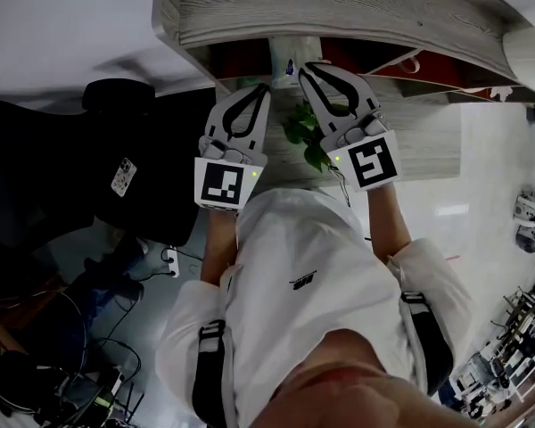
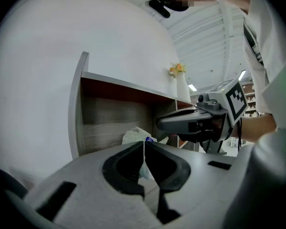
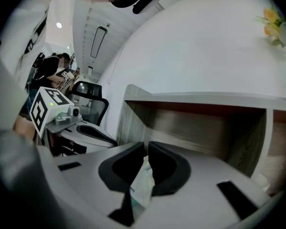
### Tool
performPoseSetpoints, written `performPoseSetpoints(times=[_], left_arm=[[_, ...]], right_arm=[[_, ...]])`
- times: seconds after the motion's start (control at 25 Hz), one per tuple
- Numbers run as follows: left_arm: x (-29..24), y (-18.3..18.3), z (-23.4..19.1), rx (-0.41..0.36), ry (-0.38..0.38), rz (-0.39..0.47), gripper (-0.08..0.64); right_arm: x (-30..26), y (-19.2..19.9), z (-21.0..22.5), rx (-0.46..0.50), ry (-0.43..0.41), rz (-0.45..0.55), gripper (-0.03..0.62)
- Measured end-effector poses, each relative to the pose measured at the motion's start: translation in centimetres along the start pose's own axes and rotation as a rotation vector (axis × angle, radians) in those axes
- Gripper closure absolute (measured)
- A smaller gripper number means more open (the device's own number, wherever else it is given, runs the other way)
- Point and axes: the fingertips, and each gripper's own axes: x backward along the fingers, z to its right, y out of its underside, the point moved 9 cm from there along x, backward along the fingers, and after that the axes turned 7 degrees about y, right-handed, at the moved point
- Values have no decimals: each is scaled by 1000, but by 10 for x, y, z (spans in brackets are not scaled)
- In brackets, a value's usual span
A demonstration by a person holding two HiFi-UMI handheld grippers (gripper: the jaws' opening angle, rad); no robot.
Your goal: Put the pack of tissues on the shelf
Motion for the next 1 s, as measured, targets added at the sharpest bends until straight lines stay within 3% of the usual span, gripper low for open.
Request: performPoseSetpoints(times=[1.0], left_arm=[[19,-14,25,-57,-7,29,528]], right_arm=[[39,-7,-15,28,13,5,560]])
